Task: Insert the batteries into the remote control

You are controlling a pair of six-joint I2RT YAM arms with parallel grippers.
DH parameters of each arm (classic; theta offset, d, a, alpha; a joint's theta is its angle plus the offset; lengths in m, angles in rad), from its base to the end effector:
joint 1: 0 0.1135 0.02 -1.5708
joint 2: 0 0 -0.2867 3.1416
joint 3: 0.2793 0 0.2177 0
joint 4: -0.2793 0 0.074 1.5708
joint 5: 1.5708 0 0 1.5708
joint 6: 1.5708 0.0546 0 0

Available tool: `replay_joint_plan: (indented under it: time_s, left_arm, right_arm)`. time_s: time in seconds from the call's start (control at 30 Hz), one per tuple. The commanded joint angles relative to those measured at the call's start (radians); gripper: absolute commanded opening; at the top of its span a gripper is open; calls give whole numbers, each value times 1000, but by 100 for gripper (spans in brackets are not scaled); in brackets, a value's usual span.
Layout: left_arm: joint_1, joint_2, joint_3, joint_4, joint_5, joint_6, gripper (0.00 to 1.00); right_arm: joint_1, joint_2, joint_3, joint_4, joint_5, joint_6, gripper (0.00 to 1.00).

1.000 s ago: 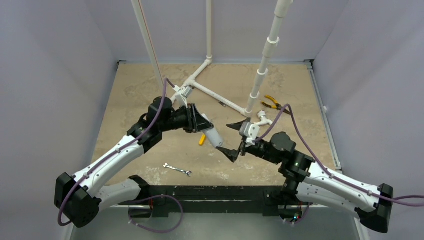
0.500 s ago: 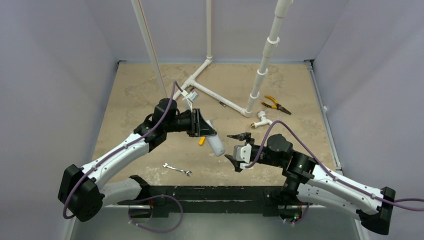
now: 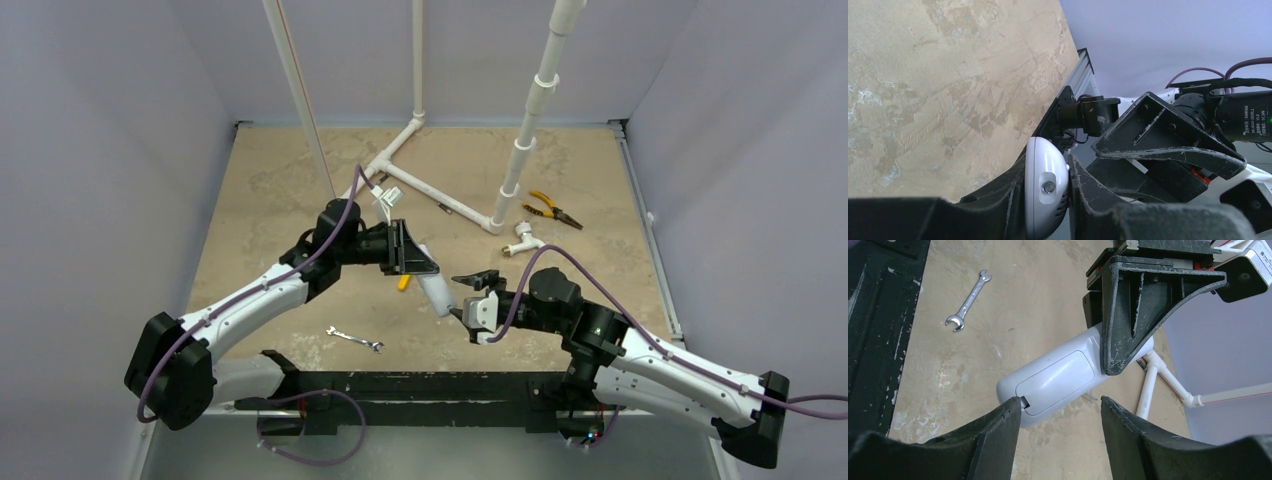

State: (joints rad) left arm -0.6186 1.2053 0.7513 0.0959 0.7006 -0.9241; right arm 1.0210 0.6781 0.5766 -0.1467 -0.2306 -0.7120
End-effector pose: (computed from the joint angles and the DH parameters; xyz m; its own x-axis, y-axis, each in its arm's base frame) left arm 0.1754 -0.1680 0.3029 -0.9184 -0.0951 -0.3840 0.3356 0.3265 -0.8836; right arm 0.0595 0.1210 0.3006 0.5208 -0.3675 -0.7705 -0.7999 0.1053 -0.5908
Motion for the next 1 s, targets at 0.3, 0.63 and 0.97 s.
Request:
replay_joint_plan:
  time_s: [0.3, 0.63, 0.97]
  left_arm:
    - [-6, -15, 28, 46, 32, 8, 0]
    - [-6, -21, 33, 49, 34, 7, 0]
    - [-6, -24, 35, 54, 41, 5, 0]
  right_arm:
    - [4, -6, 18, 3, -12, -21, 57]
    - [4, 7, 16, 24, -30, -15, 57]
    - [4, 23, 17, 26, -24, -17, 58]
